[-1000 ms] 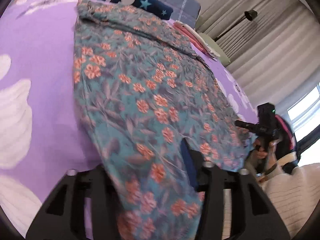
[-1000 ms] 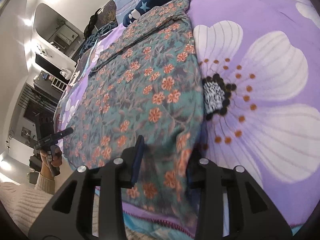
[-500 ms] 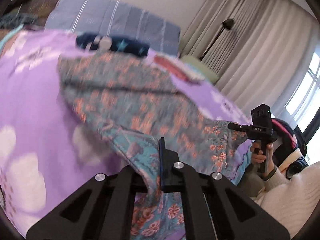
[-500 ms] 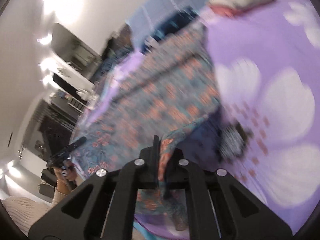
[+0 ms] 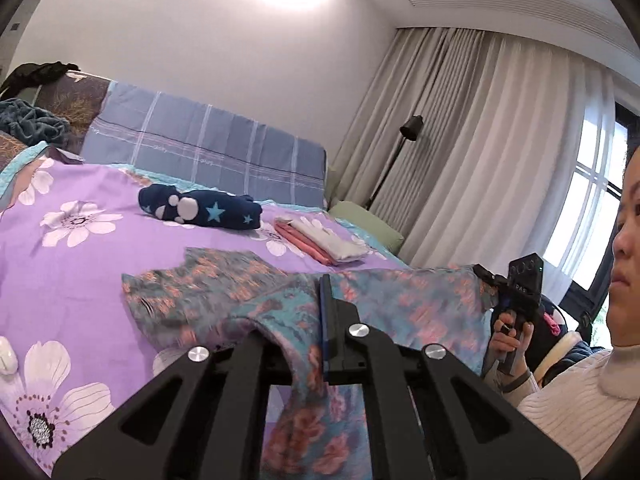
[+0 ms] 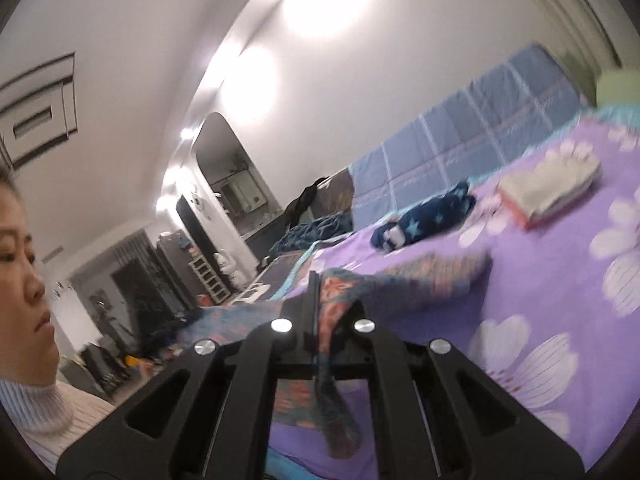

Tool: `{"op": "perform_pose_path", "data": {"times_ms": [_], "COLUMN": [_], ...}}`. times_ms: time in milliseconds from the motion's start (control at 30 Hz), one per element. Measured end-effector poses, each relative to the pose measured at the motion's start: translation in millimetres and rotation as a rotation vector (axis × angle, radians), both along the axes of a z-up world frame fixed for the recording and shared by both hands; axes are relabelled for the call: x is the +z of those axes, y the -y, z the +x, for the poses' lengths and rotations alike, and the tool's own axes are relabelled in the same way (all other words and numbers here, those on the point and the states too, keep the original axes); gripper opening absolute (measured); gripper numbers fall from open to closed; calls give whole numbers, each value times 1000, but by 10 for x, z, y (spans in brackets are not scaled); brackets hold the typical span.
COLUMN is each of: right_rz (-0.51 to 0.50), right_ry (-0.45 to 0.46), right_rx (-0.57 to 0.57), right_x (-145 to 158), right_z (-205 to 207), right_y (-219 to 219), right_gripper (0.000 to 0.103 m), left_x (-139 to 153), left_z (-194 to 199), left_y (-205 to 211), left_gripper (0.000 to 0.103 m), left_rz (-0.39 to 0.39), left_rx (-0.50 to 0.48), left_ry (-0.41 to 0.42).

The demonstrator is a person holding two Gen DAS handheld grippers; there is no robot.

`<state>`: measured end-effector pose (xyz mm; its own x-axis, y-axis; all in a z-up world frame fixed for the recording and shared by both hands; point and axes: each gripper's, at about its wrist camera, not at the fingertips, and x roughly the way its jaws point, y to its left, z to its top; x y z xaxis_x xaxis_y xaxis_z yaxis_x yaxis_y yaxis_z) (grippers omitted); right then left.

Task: Fold small clothes
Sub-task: 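Carry the lifted end over onto the shirt body with both tools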

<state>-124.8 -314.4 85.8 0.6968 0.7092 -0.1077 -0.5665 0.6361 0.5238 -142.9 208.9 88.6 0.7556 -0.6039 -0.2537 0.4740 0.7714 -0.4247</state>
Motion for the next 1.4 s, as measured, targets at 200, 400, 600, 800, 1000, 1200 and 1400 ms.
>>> {"op": "perform_pose_path", "data": {"times_ms": [200,400,600,800,1000,1200,1400], "right_rz": [3,-15,-49,-99,-143,-163,-225], "right_ry": [-205,-341,-355,-428,-562,-576,-539], "right_rx": [-29,-67,-68,-72,-104,-103,-87], "right_x": [-459,-854,-877,-1064,-1477,-1528,-1452], "right_z": [532,974,1275,1795,1976,1944,1779], "right_y": [-49,-124,-175,-320,-304,-291,-346], "right_gripper": [4,4,4,4,7,7,13], "left_x": [-566,-814,-745,-1041,-1356,-1336,-1317], "left_z": [529,843,1092,1427,1424,1386,1381], "left_y": [-12,-45,-167,-158,-99,17,134], "left_gripper": [4,4,4,33,40,40,40], "left_rz": [-11,-6,-15,24,131,225,263], "left_rx": [65,95,105,135,173,162,134], "left_ry": [-257,-353,-340,-454,-537,-522,-516]}}
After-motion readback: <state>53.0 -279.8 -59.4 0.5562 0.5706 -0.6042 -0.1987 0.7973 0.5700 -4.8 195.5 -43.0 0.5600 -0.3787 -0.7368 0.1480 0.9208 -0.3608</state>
